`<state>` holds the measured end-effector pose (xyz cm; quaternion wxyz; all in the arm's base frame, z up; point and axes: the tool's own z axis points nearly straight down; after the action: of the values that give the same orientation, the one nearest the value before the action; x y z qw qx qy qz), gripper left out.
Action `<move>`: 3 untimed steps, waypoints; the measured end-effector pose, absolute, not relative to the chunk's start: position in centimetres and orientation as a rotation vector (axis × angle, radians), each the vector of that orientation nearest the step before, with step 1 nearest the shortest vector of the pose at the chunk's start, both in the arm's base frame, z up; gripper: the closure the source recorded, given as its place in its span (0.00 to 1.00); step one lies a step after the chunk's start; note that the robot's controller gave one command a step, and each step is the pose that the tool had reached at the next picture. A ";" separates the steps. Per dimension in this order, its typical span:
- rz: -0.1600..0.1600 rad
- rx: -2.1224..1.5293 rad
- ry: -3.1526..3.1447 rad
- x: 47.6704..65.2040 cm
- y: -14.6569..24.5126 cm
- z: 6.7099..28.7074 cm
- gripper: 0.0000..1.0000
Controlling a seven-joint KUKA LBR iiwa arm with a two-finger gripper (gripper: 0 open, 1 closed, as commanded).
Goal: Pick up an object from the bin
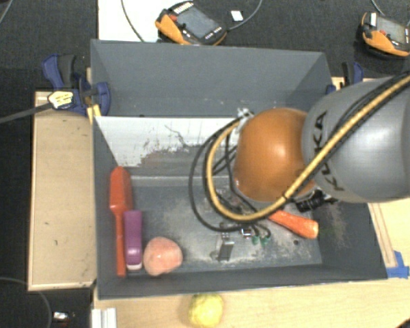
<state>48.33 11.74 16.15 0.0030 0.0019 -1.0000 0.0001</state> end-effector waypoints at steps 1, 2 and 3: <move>-0.002 -0.004 -3.143 48.5 11.7 16.5 0.00; -0.002 0.502 -3.104 48.6 19.5 7.0 0.00; -0.002 0.855 -3.028 48.1 22.5 13.8 0.00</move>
Offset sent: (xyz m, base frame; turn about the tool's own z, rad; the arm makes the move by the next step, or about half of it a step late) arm 0.0014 0.0765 -0.0915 -0.3170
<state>48.12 22.51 13.84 -0.0022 0.2718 -0.9624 -0.0008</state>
